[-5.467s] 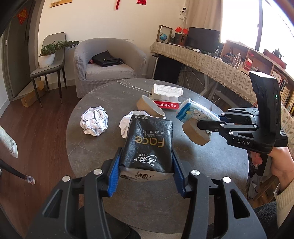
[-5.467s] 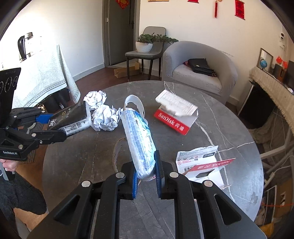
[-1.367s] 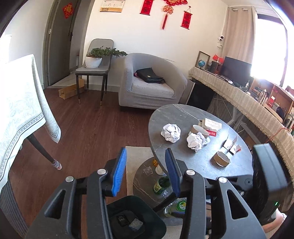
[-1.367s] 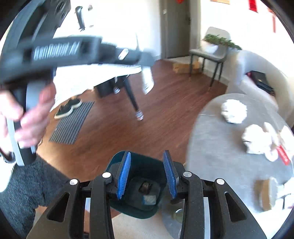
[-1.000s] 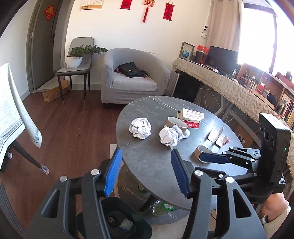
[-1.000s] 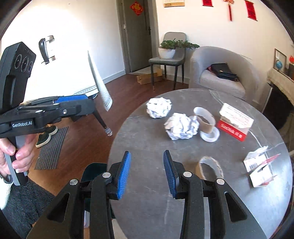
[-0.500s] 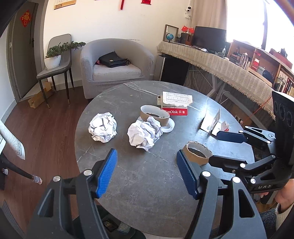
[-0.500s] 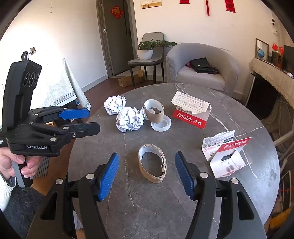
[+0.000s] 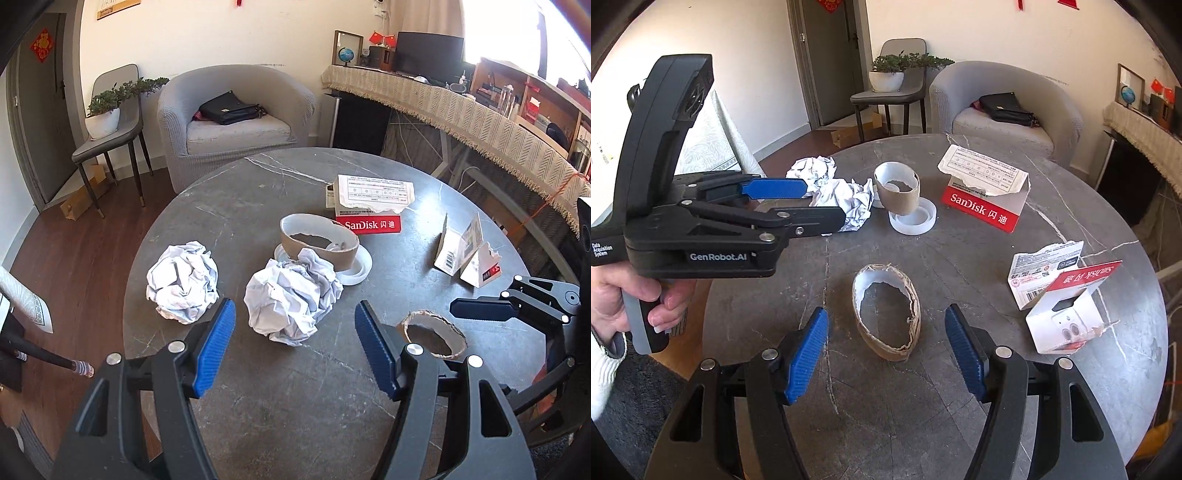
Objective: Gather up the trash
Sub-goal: 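Grasp the crumpled paper ball with the left tool while the right grasps the tape core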
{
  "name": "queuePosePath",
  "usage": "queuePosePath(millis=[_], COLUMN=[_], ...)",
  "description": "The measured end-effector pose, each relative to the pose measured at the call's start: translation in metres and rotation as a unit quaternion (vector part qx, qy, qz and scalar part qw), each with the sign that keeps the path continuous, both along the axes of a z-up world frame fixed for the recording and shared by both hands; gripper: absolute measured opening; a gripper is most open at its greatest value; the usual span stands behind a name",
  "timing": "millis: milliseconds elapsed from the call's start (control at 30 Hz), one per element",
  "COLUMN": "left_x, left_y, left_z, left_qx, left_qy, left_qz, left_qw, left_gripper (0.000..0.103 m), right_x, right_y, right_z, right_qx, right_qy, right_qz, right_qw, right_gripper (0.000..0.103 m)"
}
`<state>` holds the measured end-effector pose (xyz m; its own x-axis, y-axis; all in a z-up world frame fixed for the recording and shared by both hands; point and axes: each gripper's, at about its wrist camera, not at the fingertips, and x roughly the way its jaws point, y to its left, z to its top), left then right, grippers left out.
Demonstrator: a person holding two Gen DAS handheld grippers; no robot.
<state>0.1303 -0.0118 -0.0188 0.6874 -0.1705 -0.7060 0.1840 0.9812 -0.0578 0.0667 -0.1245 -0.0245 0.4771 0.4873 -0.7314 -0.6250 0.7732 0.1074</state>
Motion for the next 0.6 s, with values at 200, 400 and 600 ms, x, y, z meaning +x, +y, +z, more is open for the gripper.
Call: queuePosePath(millis=[200, 400, 600], left_x=[0.015, 0.025, 0.025], left_y=[0.001, -0.001, -0.002], left_z=[-0.006, -0.008, -0.011], left_qx=[0.015, -0.004, -0.004], left_qy=[0.014, 0.023, 0.026], left_qz=[0.023, 0.016, 0.018], left_qw=[0.9995, 0.9996, 0.9995], left_gripper=[0.068, 0.067, 0.055], right_x=[0.004, 0.012, 0.013], right_y=[0.002, 0.004, 0.006], right_z=[-0.004, -0.005, -0.005], right_qx=[-0.011, -0.007, -0.012], right_qy=[0.001, 0.012, 0.01], right_qz=[-0.004, -0.012, -0.011], right_qw=[1.0, 1.0, 1.0], right_gripper=[0.066, 0.066, 0.063])
